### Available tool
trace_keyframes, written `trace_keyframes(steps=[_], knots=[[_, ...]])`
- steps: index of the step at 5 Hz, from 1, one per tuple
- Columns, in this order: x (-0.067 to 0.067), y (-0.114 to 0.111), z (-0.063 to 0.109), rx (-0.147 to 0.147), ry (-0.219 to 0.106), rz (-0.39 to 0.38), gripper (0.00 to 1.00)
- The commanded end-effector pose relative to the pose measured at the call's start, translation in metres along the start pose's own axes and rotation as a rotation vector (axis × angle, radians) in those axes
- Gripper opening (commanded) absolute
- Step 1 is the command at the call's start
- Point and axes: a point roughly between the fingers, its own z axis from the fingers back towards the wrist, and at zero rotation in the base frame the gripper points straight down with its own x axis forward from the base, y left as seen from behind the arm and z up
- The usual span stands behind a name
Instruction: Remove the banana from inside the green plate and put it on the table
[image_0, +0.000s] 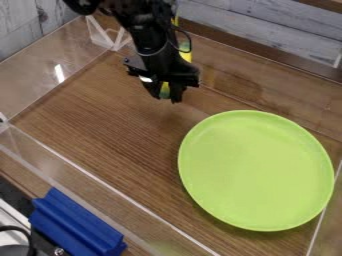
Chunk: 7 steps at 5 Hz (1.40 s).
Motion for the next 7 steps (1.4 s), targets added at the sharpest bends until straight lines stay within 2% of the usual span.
trace_keyframes(steps=[1, 2, 3, 7], knots=[[0.018, 0.004, 0.004, 0.006, -0.062, -0.009, 0.00], [0.017, 0.005, -0.002, 0.007, -0.061, -0.017, 0.00], [0.017, 0.005, -0.007, 0.009, -0.057, -0.026, 1.00], [0.016, 0.002, -0.009, -0.007, -0.035, -0.045, 1.00]])
